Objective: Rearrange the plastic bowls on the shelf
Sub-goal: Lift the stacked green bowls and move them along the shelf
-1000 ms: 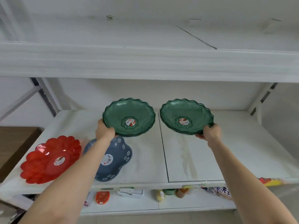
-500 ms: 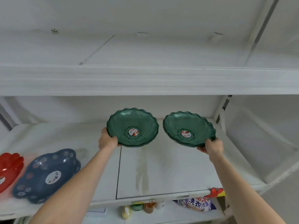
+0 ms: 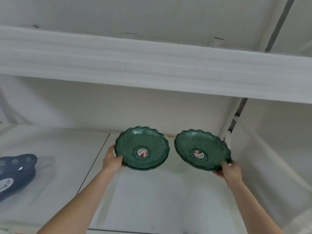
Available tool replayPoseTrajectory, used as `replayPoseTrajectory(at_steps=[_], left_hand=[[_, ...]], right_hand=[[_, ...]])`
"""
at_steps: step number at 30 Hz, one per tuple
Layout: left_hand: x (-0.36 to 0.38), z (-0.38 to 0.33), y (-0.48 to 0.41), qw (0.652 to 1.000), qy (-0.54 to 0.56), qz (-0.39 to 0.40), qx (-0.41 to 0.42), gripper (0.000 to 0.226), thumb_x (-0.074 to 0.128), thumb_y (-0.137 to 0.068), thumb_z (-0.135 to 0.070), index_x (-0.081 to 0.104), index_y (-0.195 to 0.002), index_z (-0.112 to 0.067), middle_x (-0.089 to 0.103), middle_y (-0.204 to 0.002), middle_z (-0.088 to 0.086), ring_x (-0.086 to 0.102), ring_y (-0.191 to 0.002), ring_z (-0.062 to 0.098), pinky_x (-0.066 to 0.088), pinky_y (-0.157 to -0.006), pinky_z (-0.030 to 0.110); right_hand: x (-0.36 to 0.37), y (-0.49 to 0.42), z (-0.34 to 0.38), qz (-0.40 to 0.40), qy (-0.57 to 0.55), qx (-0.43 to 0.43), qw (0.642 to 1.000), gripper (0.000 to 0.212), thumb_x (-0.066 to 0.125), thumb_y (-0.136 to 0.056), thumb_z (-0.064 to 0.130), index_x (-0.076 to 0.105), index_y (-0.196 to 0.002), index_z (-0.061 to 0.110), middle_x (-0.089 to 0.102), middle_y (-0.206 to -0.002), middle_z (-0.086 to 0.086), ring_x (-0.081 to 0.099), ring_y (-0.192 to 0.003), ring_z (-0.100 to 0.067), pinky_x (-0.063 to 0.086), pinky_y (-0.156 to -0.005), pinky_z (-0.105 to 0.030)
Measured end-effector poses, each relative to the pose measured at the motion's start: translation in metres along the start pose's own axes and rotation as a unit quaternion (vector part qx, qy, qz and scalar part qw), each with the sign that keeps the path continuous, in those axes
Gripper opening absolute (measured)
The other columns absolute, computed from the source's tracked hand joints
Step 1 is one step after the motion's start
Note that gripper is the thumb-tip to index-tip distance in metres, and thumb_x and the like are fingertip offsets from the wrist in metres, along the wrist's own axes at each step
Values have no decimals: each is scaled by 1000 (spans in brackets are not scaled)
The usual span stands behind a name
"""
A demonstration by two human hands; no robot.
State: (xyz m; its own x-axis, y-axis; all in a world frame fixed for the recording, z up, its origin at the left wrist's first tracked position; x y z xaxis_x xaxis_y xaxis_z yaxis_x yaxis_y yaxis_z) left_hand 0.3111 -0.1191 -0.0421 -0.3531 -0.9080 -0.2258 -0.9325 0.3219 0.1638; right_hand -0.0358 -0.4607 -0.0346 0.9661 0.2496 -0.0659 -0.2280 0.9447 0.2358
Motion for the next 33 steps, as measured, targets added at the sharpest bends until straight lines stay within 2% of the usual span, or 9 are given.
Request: replayPoseTrajectory(at_steps=[3,7,16,19,21,23,26,29,33], left_hand=[[12,13,-9,1000,7,-7,-3,63,55,-87,-2,33,-144,-18,52,-137,16,66,-70,24,59,-82,47],[22,29,-26,1000,17,-19,-6,65,55,-87,0,32,-146,-17,47,-141,14,65,-67,21,57,-85,49],[47,55,-58,999,31,-30,-20,68,56,-85,1,32,-145,-20,49,-139,17,70,-69,31,57,-86,50],[57,60,-65,998,53,-26,-25,67,57,-84,2,32,-144,-19,50,-139,17,69,-66,30,56,-86,50],[64,62,-70,997,71,-22,-29,67,57,-85,3,32,-144,-18,48,-140,18,68,-64,29,56,-86,49],[69,64,-74,996,81,-15,-33,67,57,-85,3,32,-144,-18,48,-140,18,68,-66,30,56,-87,50],[76,64,-77,994,105,3,-39,66,56,-87,3,30,-145,-16,49,-139,21,70,-71,36,56,-86,49],[80,61,-76,994,102,17,-41,64,54,-90,2,27,-146,-14,47,-141,22,67,-89,44,53,-81,43],[79,58,-73,998,40,31,-33,65,56,-92,-10,23,-147,-19,50,-142,15,69,-84,36,49,-75,34]], right_hand=[[-2,-25,-21,2,-12,6,1000,46,49,-95,8,35,-138,-1,56,-108,-29,63,-64,-34,55,-39,-28],[4,-54,-46,9,-15,11,1000,42,53,-93,10,40,-132,-3,59,-113,-32,66,-64,-37,55,-41,-29],[33,-85,-68,23,-27,8,999,35,54,-92,10,44,-125,2,60,-109,-33,66,-66,-36,58,-44,-30],[43,-92,-77,20,-29,9,999,29,56,-91,11,46,-117,5,60,-114,-32,68,-69,-39,61,-57,-39],[49,-97,-83,21,-33,9,999,32,56,-91,11,46,-120,4,59,-116,-32,68,-73,-40,58,-72,-47],[53,-101,-87,23,-43,13,999,36,56,-91,11,44,-124,4,58,-119,-30,67,-77,-42,56,-77,-51],[57,-107,-90,17,-46,12,999,41,60,-89,14,44,-126,4,58,-119,-29,68,-78,-42,57,-73,-49],[56,-113,-92,10,-29,7,1000,45,66,-84,20,47,-122,6,59,-118,-28,69,-79,-42,59,-65,-46],[55,-111,-90,11,-13,11,1000,48,68,-83,24,48,-121,3,61,-112,-26,69,-80,-41,59,-55,-36]])
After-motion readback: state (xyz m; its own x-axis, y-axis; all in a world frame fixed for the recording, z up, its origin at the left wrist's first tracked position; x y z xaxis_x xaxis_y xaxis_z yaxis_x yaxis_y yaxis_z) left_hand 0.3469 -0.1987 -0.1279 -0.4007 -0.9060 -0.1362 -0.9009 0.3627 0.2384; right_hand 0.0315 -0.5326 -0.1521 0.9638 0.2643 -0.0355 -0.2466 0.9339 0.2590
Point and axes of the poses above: each hand's wrist, its own y-axis away from the middle knuckle, its own x-axis out of the palm, z = x × y, the point moved 8 cm from there along -y, towards the middle knuckle
